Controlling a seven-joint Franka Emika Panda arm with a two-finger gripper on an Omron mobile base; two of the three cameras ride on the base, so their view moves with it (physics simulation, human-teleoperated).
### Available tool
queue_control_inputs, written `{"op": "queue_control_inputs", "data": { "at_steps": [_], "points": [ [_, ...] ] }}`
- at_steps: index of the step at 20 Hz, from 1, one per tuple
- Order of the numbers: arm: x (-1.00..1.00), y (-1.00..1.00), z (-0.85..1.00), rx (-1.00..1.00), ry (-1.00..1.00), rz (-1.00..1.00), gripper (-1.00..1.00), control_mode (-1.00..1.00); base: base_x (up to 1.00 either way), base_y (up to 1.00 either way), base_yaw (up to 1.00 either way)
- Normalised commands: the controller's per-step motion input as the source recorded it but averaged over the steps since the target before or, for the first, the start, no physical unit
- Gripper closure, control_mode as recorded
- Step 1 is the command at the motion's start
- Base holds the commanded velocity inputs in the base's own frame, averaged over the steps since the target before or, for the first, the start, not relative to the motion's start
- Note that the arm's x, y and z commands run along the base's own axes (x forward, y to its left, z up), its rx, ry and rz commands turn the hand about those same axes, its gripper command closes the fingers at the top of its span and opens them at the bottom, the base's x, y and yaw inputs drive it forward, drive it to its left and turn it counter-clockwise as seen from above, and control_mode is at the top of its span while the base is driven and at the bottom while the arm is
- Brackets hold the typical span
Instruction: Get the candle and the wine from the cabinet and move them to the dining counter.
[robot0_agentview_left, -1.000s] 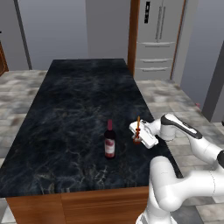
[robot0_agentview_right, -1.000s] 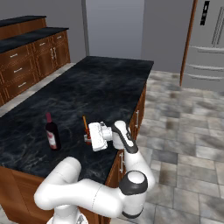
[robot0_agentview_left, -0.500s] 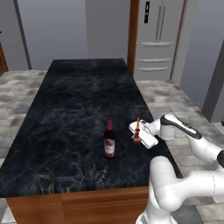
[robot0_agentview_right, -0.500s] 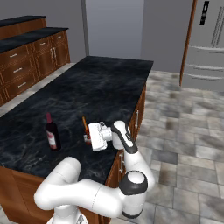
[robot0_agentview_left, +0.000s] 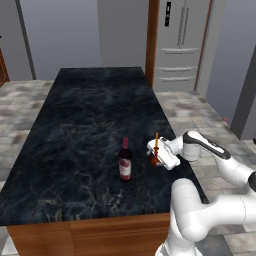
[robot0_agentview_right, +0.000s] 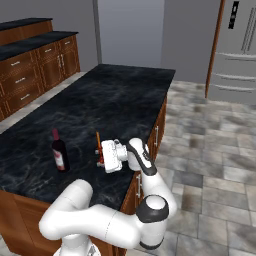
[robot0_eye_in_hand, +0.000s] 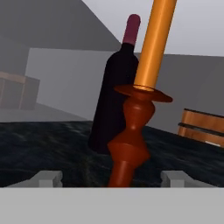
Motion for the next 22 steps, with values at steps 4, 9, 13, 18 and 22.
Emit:
{"op": "queue_control_inputs", "data": {
  "at_steps": [4,9,13,18,22],
  "points": [
    [0.17,-0.09,-0.12,0.00,0.03,0.00,-1.00,-1.00,0.00,0.00,0.00],
    [0.18,-0.13,-0.09,0.00,0.02,0.01,-1.00,-1.00,0.00,0.00,0.00],
    [0.12,-0.28,-0.06,0.00,0.01,0.01,-1.00,-1.00,0.00,0.00,0.00],
    [0.06,-0.33,-0.04,0.00,0.00,0.00,-1.00,-1.00,0.00,0.00,0.00],
    [0.02,-0.33,-0.01,0.00,0.00,0.00,-1.00,-1.00,0.00,0.00,0.00]
  ]
}}
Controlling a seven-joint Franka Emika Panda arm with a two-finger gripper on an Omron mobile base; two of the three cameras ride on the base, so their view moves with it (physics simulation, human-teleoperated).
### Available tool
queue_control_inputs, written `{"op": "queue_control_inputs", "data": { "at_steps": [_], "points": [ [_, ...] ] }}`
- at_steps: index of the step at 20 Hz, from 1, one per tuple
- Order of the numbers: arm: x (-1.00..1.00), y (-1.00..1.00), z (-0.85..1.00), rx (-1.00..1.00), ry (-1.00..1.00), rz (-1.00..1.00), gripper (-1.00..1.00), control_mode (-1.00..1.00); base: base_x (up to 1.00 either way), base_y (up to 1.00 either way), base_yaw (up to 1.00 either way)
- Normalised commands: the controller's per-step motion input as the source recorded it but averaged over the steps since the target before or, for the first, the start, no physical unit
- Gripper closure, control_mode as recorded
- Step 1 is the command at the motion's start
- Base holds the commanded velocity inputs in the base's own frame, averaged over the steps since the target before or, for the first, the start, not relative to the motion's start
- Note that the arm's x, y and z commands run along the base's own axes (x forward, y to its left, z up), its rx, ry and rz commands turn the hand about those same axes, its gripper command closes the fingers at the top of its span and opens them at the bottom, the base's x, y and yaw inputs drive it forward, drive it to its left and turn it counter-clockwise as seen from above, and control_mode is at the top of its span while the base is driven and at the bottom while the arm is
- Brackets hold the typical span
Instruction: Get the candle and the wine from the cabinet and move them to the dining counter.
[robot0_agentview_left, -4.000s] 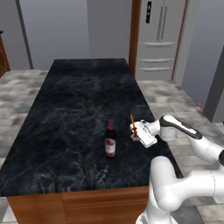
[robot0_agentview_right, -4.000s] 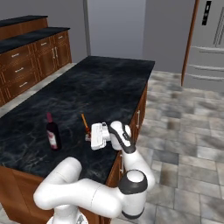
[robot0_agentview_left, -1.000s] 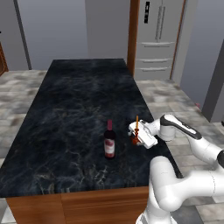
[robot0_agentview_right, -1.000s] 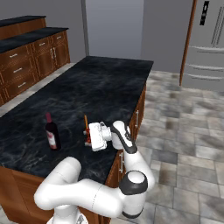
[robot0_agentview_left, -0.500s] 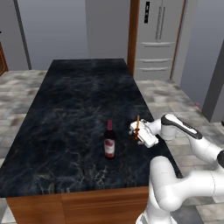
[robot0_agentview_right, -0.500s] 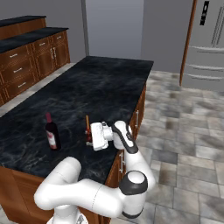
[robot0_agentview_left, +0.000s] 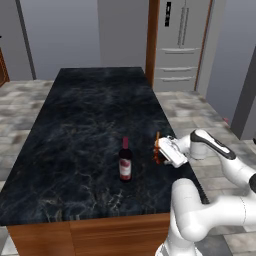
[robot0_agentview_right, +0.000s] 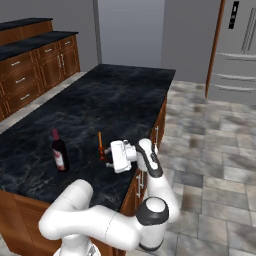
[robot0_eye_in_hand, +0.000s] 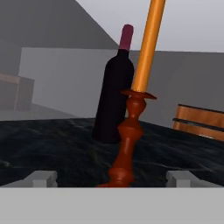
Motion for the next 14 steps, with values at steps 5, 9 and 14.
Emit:
{"op": "queue_control_inputs", "data": {
  "at_steps": [5,9,14],
  "points": [
    [-0.01,-0.31,0.03,0.00,0.00,0.00,-1.00,-1.00,0.00,0.00,0.00],
    [-0.08,-0.22,0.16,0.00,0.01,-0.01,-1.00,-1.00,0.00,0.00,0.00],
    [-0.21,-0.05,0.25,-0.05,0.06,-0.13,-1.00,-1.00,0.00,0.00,0.00]
  ]
}}
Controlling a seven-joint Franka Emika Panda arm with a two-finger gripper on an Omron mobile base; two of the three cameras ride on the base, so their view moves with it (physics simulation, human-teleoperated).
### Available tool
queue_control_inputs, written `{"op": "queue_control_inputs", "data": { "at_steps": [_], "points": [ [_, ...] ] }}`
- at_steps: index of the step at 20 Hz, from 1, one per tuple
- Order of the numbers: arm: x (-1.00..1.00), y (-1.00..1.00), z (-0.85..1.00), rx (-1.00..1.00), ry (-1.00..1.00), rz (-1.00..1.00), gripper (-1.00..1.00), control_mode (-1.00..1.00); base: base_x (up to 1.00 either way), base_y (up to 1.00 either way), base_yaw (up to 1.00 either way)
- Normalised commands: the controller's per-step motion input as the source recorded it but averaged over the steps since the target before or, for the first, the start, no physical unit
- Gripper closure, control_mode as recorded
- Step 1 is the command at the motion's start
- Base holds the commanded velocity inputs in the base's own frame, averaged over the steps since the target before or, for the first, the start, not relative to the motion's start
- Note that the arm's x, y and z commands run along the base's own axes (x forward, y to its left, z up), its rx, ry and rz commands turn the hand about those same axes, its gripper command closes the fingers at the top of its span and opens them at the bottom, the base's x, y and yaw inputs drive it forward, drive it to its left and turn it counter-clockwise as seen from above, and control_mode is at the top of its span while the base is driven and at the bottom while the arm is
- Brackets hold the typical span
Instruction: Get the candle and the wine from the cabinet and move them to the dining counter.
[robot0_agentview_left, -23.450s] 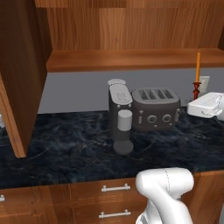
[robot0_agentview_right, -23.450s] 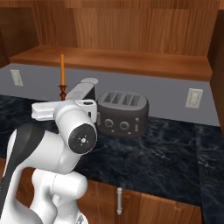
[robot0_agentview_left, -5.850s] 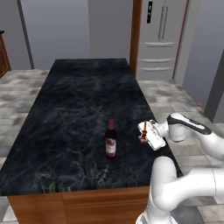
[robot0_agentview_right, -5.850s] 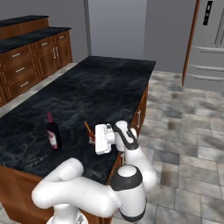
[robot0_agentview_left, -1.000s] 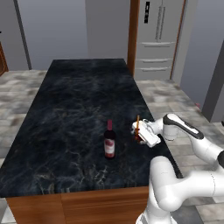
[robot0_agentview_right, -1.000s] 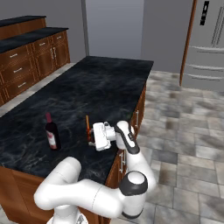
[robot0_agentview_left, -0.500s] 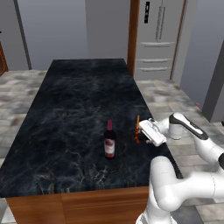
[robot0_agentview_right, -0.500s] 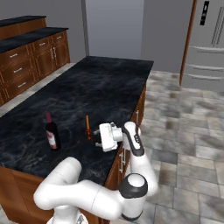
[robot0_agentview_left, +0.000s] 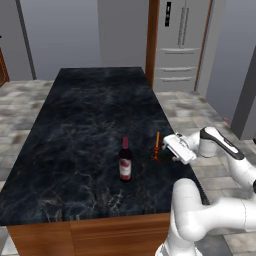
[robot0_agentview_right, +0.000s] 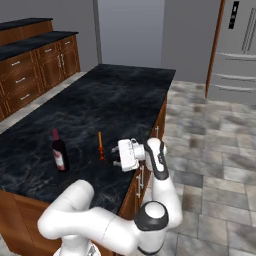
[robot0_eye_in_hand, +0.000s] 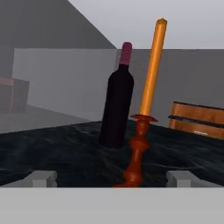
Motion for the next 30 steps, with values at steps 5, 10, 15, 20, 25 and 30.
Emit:
{"op": "queue_control_inputs", "data": {
  "at_steps": [5,10,15,20,25,30],
  "points": [
    [-0.27,0.00,0.23,-0.13,0.12,-0.26,-1.00,-1.00,0.00,0.00,0.00],
    [-0.38,0.00,0.16,-0.15,0.03,-0.26,-1.00,-1.00,0.00,0.00,0.00],
    [-0.41,0.00,0.20,-0.19,-0.01,-0.23,-1.00,-1.00,0.00,0.00,0.00],
    [-0.35,0.00,0.25,-0.19,0.01,-0.24,-1.00,-1.00,0.00,0.00,0.00],
    [-0.29,-0.03,0.37,-0.06,0.16,-0.24,-1.00,-1.00,0.00,0.00,0.00],
    [-0.31,-0.04,0.40,-0.01,0.20,-0.21,-1.00,-1.00,0.00,0.00,0.00]
  ]
}}
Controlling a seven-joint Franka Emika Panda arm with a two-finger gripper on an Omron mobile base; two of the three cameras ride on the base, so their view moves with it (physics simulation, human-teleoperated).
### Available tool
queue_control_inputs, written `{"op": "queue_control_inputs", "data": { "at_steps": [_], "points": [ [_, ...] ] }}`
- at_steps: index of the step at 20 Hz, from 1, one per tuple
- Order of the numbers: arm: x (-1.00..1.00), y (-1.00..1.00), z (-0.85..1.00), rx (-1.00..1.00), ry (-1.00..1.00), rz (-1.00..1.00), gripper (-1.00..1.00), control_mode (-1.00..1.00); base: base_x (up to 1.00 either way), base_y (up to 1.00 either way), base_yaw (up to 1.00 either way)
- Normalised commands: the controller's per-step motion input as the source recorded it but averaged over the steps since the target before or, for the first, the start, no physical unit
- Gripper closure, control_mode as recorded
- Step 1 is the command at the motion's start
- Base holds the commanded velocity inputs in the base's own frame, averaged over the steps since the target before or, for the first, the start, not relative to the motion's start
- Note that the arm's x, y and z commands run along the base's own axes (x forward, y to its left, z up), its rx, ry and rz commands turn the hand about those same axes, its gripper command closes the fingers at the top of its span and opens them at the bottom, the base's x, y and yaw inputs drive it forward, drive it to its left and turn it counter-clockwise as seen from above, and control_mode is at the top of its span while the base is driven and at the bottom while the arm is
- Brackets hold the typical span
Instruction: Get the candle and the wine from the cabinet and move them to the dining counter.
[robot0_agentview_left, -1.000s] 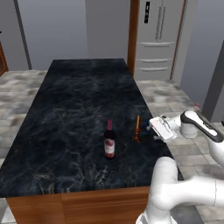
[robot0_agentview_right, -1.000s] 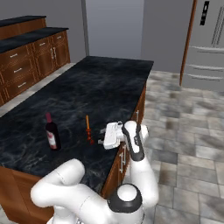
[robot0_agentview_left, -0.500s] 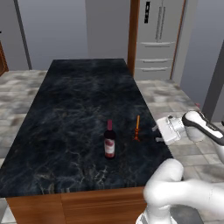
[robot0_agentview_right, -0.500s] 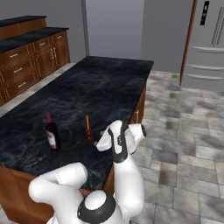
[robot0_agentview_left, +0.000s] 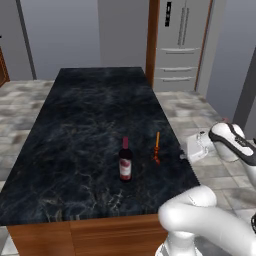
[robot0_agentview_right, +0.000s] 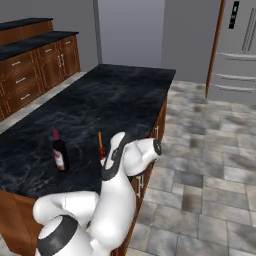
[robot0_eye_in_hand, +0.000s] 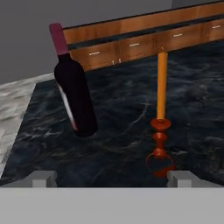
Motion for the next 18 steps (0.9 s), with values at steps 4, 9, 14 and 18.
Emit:
{"op": "queue_control_inputs", "data": {
  "at_steps": [4,9,14,18],
  "points": [
    [-0.33,-0.05,0.44,0.00,0.19,-0.16,-1.00,-1.00,0.00,0.00,0.00],
    [-0.41,-0.03,0.41,0.00,0.13,-0.11,-1.00,-1.00,0.00,0.00,0.00],
    [-0.48,0.00,0.34,0.00,0.11,-0.17,-1.00,-1.00,0.00,0.00,0.00],
    [-0.51,0.04,0.25,0.00,0.07,-0.26,-1.00,-1.00,0.00,0.00,0.00]
  ]
}}
